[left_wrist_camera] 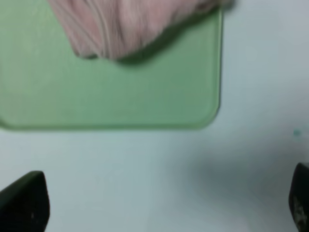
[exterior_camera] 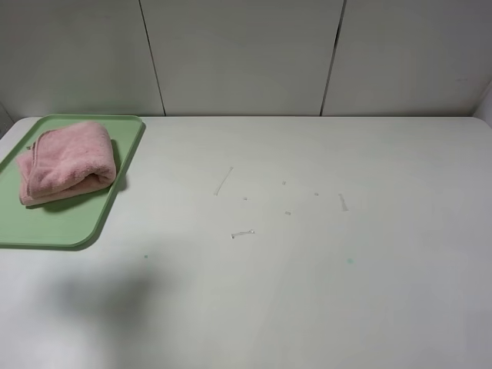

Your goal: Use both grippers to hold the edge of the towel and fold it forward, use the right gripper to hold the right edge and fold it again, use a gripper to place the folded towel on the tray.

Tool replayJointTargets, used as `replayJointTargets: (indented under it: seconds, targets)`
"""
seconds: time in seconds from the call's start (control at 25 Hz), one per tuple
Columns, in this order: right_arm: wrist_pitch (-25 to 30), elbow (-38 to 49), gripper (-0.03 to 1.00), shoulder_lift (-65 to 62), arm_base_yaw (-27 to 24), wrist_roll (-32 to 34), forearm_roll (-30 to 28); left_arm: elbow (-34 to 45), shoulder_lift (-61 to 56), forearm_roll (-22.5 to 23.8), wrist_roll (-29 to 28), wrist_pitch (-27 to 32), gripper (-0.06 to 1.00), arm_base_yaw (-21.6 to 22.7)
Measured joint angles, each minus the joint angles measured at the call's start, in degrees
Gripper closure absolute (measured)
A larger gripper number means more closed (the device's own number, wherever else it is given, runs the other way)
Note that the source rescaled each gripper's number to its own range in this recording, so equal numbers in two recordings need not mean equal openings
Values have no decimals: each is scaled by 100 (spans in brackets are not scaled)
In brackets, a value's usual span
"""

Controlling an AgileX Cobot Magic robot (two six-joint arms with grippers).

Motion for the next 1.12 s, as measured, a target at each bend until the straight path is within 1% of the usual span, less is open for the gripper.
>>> replayJointTargets:
  seconds: [0.08,0.32,0.44,0.6,0.76,0.88,1.0,1.12]
  targets:
    - [0,0,-3,0,0,0,0,247,-422,-15,0,91,-5,0]
    - [0,0,-3,0,0,0,0,670,-1722,-143,5,684,-5,0]
    - [0,0,-3,0,0,0,0,788,-2296,-170,37,687,-5,0]
    - [0,0,-3,0,0,0,0,1038,-3129,-338,222,698,-5,0]
    - [0,0,-3,0,0,0,0,1363,-4043,-540,254,698,-5,0]
    - [0,0,-3,0,0,0,0,1625,-4690,-593,254,698,-5,0]
    - [0,0,-3,0,0,0,0,1885,-5311,-593,258,647,-5,-132]
    - [0,0,-3,0,0,0,0,2175,-5826,-575,258,346,-5,-415]
